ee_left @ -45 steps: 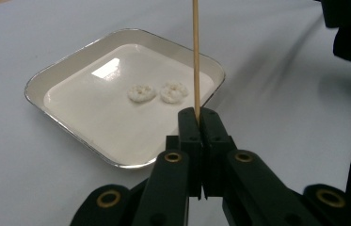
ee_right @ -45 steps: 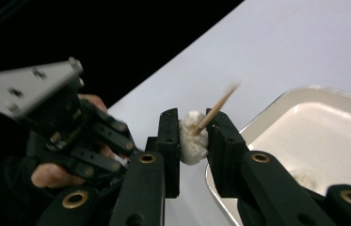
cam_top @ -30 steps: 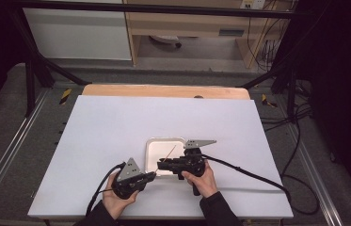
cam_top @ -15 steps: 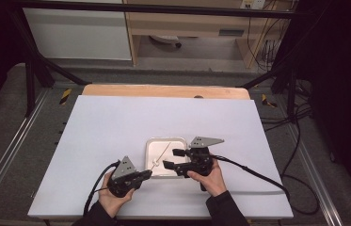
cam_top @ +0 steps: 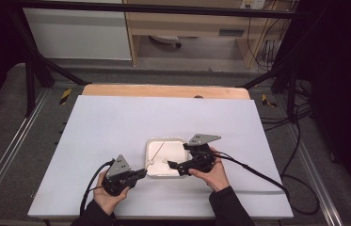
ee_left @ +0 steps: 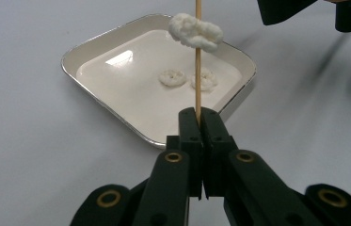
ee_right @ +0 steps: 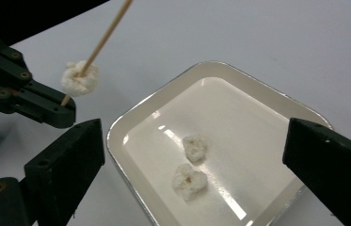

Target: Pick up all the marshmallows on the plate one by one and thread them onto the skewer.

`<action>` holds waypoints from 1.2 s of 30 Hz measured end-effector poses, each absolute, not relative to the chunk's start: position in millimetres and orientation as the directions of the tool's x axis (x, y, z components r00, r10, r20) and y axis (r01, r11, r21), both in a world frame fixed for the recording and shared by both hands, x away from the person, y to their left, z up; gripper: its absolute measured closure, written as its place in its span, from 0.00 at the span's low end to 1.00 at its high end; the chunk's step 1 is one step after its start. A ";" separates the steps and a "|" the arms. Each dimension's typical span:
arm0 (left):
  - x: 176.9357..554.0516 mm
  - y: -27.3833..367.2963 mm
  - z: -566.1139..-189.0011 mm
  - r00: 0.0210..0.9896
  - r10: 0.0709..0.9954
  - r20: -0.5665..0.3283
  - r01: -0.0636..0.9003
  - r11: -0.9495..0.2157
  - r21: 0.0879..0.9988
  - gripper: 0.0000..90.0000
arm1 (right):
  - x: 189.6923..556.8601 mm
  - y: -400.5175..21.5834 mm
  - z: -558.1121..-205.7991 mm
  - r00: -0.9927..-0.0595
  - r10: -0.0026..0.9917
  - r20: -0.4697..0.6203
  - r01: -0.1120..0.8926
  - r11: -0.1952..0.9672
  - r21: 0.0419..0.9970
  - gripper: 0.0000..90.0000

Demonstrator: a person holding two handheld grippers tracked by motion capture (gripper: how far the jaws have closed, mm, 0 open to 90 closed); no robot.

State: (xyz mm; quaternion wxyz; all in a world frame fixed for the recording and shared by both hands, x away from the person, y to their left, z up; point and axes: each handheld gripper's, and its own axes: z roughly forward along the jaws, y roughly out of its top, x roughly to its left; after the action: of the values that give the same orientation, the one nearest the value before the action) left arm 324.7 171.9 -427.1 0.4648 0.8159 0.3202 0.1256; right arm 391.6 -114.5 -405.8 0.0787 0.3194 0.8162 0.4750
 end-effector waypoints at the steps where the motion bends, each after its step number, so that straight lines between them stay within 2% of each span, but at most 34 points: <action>1: 325.1 172.7 -426.9 0.765 0.638 -0.090 0.404 -0.366 0.838 0.98 | 393.6 -114.8 -406.1 -0.781 0.602 0.166 0.444 0.350 0.825 0.07; 6: 325.9 174.8 -426.8 0.761 0.643 -0.089 0.407 -0.365 0.837 0.98 | 401.8 -113.9 -410.1 -0.772 0.619 0.145 0.449 0.368 0.814 0.07; 13: 327.0 177.1 -427.2 0.756 0.647 -0.093 0.413 -0.362 0.836 0.98 | 406.4 -107.8 -420.7 -0.779 0.613 0.132 0.456 0.410 0.790 0.12; 28: 327.2 176.0 -428.0 0.758 0.646 -0.089 0.414 -0.371 0.831 0.98 | 399.7 -97.4 -443.4 -0.815 0.571 0.101 0.439 0.495 0.749 0.45; 36: 327.7 175.7 -428.5 0.757 0.647 -0.093 0.419 -0.371 0.829 0.98 | 396.9 -94.3 -449.9 -0.827 0.556 0.082 0.419 0.512 0.750 0.58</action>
State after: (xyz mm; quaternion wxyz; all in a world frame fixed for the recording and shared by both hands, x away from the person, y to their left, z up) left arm 327.7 175.7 -428.5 0.4567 0.8185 0.3254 0.1247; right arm 396.9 -94.3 -449.9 0.0846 0.2817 0.8652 0.4060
